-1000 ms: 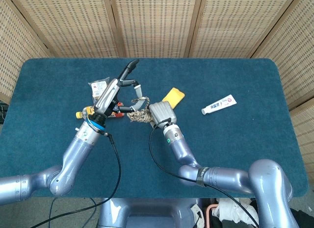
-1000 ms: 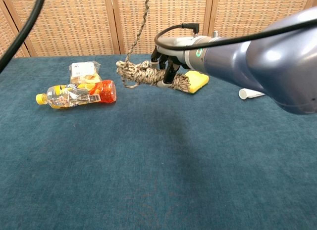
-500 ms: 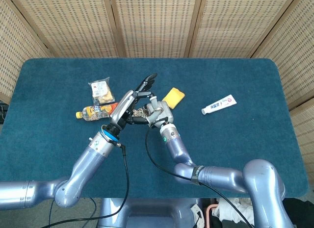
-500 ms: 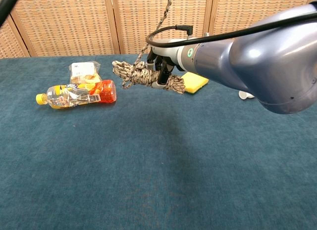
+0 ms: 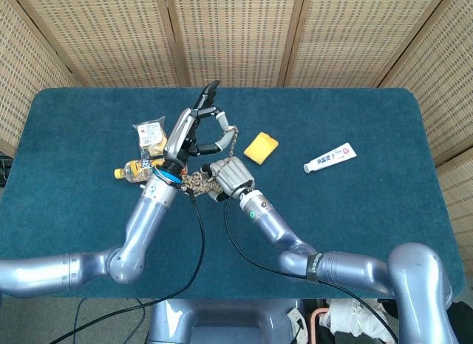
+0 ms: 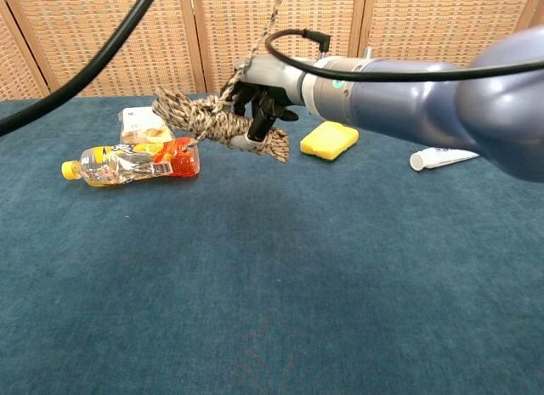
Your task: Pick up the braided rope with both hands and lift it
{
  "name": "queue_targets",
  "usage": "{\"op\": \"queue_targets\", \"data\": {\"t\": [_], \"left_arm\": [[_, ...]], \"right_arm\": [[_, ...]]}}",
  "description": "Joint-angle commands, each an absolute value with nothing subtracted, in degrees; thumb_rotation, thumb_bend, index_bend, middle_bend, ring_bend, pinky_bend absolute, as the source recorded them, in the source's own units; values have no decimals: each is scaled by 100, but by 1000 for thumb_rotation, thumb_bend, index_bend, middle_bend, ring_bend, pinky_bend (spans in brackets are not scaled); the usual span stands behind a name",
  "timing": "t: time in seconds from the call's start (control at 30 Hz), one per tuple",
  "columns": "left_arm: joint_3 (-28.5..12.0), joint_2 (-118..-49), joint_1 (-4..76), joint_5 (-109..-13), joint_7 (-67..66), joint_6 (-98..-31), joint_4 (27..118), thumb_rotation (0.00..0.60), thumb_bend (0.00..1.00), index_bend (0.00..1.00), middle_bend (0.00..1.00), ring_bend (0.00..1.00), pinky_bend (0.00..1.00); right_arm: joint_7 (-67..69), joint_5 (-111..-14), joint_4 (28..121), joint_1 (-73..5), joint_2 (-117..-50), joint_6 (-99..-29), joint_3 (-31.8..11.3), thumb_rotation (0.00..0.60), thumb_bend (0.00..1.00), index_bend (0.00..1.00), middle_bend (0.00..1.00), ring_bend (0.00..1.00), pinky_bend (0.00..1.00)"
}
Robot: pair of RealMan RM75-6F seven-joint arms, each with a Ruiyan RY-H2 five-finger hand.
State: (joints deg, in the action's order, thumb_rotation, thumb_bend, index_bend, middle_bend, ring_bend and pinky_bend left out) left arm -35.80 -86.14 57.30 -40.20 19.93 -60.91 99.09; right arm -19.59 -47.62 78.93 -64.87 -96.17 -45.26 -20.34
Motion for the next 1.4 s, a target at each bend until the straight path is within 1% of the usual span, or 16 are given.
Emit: {"op": "queue_targets", "data": {"t": [0.03, 0.17, 0.33, 0.47, 0.7, 0.87, 1.0, 1.13, 1.2, 1.4], "left_arm": [[-3593, -8694, 5656, -3988, 2200, -5868, 9491, 600, 855, 889, 0, 0, 0], [-3588, -8683, 5549, -4070, 2343, -5735, 9169, 600, 856, 889, 0, 0, 0], [-3543, -8684, 5407, -4115, 2573, -5451, 8727, 600, 856, 890, 0, 0, 0], [-3495, -8654, 5243, -4236, 2797, -5270, 8462, 600, 856, 890, 0, 0, 0], [-3336, -8551, 4859, -4533, 3242, -4959, 8014, 600, 855, 889, 0, 0, 0], [-3026, -8554, 4614, -5025, 3403, -4850, 7576, 600, 856, 889, 0, 0, 0], [-2609, -8620, 4450, -5639, 3422, -4857, 7193, 600, 856, 889, 0, 0, 0], [-2187, -8676, 4268, -6357, 3552, -5004, 6864, 600, 856, 889, 0, 0, 0], [-2087, -8680, 4216, -6566, 3654, -5065, 6790, 600, 856, 890, 0, 0, 0], [-1606, -8565, 4080, -7437, 3772, -5336, 6677, 600, 856, 889, 0, 0, 0]], "right_arm": [[-898, -5825, 8057, -6109, -9259, -4250, -2050, 600, 872, 695, 774, 647, 855], [-331, -6229, 8141, -5969, -9095, -4262, -2058, 600, 871, 695, 774, 647, 855], [258, -6474, 8279, -5828, -8895, -4308, -2120, 600, 874, 695, 774, 647, 855], [475, -6470, 8347, -5773, -8757, -4328, -2172, 600, 877, 695, 774, 647, 855], [703, -6189, 8423, -5692, -8528, -4363, -2322, 600, 880, 695, 774, 647, 855], [855, -5806, 8542, -5655, -8327, -4308, -2479, 600, 881, 695, 774, 647, 855], [796, -5459, 8626, -5665, -8181, -4315, -2569, 600, 882, 695, 774, 647, 855], [531, -4967, 8713, -5714, -7987, -4373, -2623, 600, 882, 695, 774, 647, 855], [411, -4803, 8742, -5741, -7931, -4403, -2620, 600, 883, 695, 774, 647, 855], [-377, -3998, 8831, -5908, -7759, -4706, -2484, 600, 887, 695, 774, 647, 856]]}}
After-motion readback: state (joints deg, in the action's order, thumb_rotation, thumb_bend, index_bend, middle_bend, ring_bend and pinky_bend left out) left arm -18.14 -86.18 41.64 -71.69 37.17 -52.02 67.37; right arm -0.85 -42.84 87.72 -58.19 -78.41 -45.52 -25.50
